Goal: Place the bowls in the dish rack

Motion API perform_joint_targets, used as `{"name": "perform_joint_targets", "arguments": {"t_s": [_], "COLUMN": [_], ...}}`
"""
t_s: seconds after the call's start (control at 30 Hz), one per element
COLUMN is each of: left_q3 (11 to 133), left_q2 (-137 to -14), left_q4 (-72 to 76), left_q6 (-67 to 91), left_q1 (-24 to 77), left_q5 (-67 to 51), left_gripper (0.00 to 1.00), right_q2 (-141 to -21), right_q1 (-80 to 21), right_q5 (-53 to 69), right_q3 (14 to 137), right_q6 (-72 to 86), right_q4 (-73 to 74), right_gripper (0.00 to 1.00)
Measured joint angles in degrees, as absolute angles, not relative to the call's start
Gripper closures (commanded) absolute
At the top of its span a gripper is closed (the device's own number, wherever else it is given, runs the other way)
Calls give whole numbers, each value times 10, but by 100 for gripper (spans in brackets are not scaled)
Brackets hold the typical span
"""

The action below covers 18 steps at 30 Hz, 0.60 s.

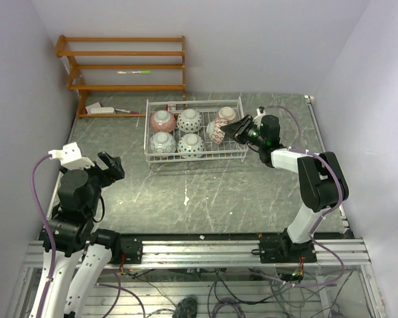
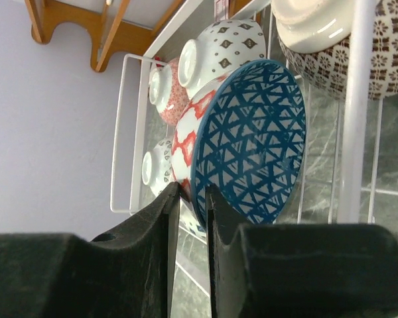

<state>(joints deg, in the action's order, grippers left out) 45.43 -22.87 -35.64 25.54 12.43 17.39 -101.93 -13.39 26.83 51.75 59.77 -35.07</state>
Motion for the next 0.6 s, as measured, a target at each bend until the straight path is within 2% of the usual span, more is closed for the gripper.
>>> {"name": "perform_joint_targets", "arguments": {"t_s": [0.6], "left_q3": [455], "left_q2": [-229], "left_q4": [-356], "left_q6": [255], "left_q1": [124], "left_q5": [174], "left_gripper": [2], "right_q2": [-944], "right_q1": [-143], "right_q5": [238], "right_q3": [426], "right_q6": [610], "right_q4": [-348], "right_gripper": [80]}}
